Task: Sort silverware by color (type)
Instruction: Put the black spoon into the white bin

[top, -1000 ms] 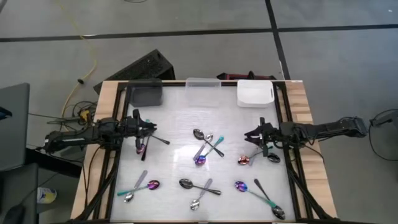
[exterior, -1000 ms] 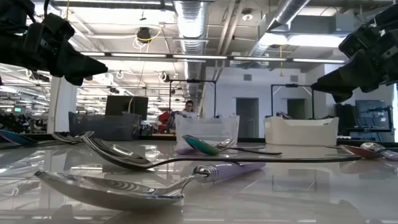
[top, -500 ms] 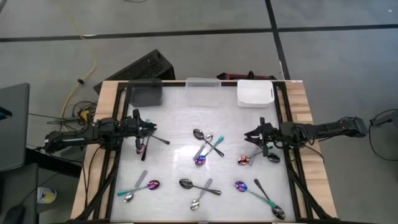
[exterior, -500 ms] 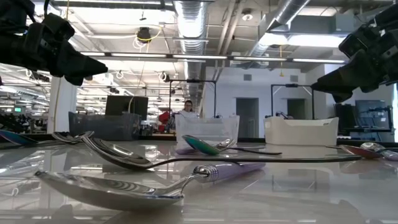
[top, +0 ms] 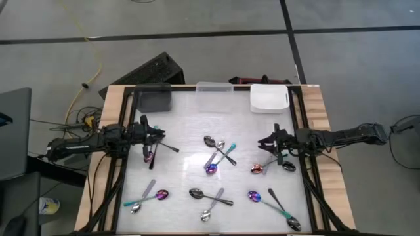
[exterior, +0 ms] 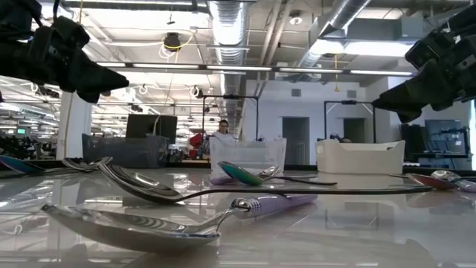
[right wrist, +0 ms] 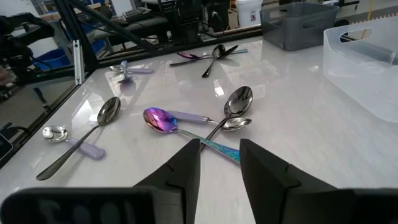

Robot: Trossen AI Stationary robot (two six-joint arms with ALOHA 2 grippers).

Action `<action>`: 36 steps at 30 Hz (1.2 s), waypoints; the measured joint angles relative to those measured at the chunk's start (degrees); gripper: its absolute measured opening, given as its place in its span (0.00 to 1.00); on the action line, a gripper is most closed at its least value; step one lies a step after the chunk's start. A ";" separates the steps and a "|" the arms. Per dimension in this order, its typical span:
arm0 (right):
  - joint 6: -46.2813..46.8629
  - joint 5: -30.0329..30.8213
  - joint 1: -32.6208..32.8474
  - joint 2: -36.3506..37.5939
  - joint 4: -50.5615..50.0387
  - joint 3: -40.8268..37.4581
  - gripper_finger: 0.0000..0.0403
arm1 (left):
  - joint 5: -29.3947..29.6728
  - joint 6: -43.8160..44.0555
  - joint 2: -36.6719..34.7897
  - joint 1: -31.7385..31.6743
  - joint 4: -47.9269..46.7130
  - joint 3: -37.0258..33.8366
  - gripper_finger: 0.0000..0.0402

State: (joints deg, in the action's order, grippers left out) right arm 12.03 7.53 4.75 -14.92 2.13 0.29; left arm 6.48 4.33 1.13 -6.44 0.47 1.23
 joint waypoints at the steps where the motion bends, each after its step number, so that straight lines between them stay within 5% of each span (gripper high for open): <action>1: 0.00 0.00 0.00 -0.02 0.02 -0.02 0.34 | 0.00 2.22 0.00 0.00 0.00 0.02 0.16; 5: 0.00 0.00 0.00 -0.02 0.50 -0.02 0.34 | 0.02 8.05 -0.02 -0.02 0.04 0.00 0.16; 17: -1.40 7.64 -0.02 -0.79 13.30 1.36 0.34 | 6.05 3.89 0.00 -0.04 5.74 -0.31 0.16; 25: -1.53 4.93 0.99 -14.51 11.39 10.58 0.34 | 6.01 -5.88 6.11 -0.04 20.62 -0.65 0.16; 29: 2.62 4.15 2.90 -22.97 -1.60 18.95 0.34 | 5.99 -9.81 13.97 -0.66 27.79 -0.36 0.16; 36: 22.27 3.95 5.25 -36.00 -42.59 36.40 0.34 | 5.97 -13.86 27.76 -4.86 27.70 5.57 0.16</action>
State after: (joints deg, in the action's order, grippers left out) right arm 34.30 11.48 10.01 -50.92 -40.46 36.69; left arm 12.45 -9.53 28.89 -11.30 28.17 6.80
